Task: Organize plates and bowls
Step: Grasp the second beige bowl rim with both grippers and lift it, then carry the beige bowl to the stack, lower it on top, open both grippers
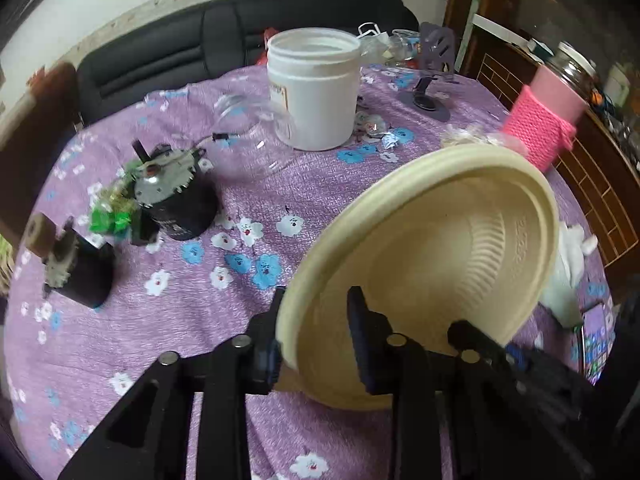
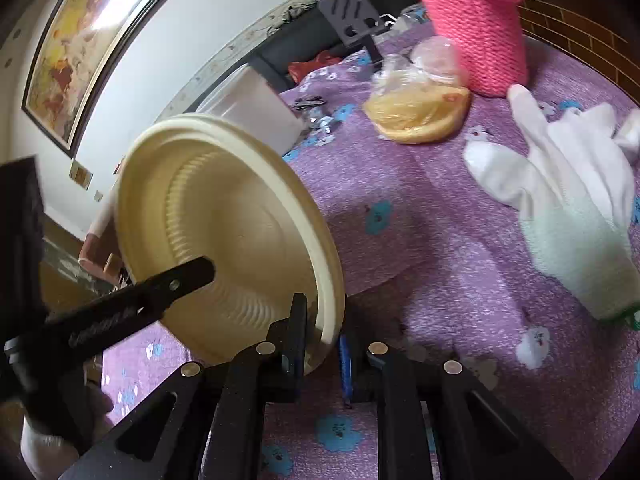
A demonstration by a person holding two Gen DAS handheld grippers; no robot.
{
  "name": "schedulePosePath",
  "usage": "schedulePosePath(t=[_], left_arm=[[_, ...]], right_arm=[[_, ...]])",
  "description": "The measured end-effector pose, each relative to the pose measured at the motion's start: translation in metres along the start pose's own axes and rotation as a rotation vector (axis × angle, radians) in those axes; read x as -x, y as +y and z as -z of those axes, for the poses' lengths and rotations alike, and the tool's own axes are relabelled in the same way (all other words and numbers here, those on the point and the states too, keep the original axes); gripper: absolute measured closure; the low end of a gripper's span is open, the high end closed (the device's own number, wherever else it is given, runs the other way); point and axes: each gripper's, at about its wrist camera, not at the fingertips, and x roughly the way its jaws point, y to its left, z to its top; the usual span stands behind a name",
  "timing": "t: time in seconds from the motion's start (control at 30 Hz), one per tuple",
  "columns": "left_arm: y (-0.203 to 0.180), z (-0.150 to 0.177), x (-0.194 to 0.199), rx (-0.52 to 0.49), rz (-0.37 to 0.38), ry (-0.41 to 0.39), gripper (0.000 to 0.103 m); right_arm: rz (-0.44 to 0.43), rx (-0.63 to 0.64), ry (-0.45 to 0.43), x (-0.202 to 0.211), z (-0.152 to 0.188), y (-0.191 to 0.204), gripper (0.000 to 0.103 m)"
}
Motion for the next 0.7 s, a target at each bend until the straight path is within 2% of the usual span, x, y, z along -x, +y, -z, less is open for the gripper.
schedulePosePath(t=[0.13,0.3,0.47,0.7], left_arm=[[0.0,0.008,0.019,-0.018,-0.009,-0.012,0.079],[0.002,0.024,0.049,-0.054,-0.025,-0.044,0.079],[0.006,0.045,0.08,-0.025,0.001,-0.063,0.079],[0.012,0.096,0.135,0.022,0.076,-0.123,0.079]], right_arm=[[-0.043,-0.041,0.016,0.003,0.001,-0.003,0.086],[-0.056,-0.006,0.025,0.008,0.006,0.013,0.083],[-0.047,0.02,0.052,0.026,0.017,0.03,0.083],[-0.073,0.052,0.051,0.079,0.048,0.046,0.083]])
